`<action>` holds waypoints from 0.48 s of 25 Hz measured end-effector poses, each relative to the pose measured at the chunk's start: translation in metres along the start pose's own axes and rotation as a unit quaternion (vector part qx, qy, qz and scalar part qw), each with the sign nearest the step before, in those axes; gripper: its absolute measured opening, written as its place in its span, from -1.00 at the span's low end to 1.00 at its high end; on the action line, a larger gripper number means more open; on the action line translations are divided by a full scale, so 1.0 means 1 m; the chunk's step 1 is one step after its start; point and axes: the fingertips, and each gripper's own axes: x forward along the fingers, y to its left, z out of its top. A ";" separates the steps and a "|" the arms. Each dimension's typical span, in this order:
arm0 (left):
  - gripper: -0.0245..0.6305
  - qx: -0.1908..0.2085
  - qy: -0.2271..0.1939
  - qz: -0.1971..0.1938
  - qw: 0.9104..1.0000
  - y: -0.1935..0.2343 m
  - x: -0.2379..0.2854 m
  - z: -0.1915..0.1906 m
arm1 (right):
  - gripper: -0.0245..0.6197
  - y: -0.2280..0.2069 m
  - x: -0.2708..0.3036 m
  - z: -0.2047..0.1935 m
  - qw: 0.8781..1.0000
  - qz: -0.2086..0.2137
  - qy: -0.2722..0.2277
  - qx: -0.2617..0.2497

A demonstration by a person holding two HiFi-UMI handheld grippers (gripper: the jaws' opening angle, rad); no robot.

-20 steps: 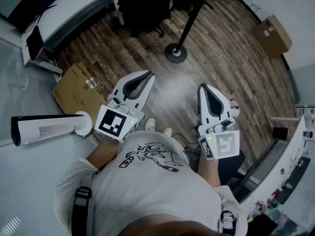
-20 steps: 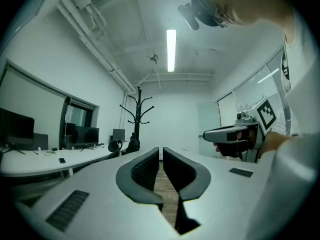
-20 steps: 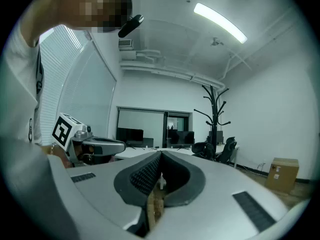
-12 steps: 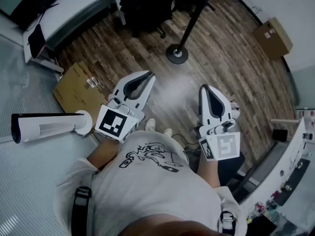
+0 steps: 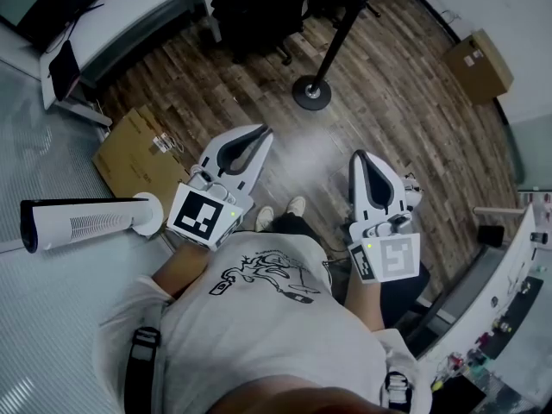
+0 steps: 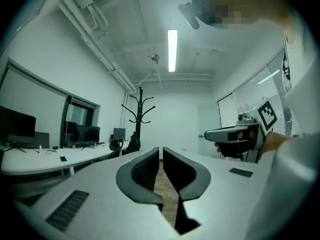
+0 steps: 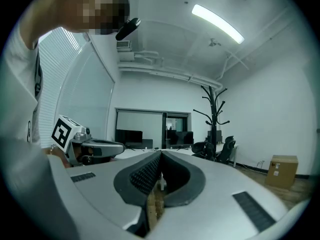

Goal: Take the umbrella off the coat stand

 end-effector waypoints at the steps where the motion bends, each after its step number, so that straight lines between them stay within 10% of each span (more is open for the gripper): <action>1: -0.80 -0.001 0.001 -0.001 1.000 0.000 0.001 -0.001 | -0.90 -0.001 0.001 0.000 1.000 -0.001 0.000 0.000; 12: -0.79 0.001 0.006 0.003 1.000 0.010 0.049 -0.008 | -0.90 -0.044 0.028 -0.008 1.000 0.003 -0.006 0.006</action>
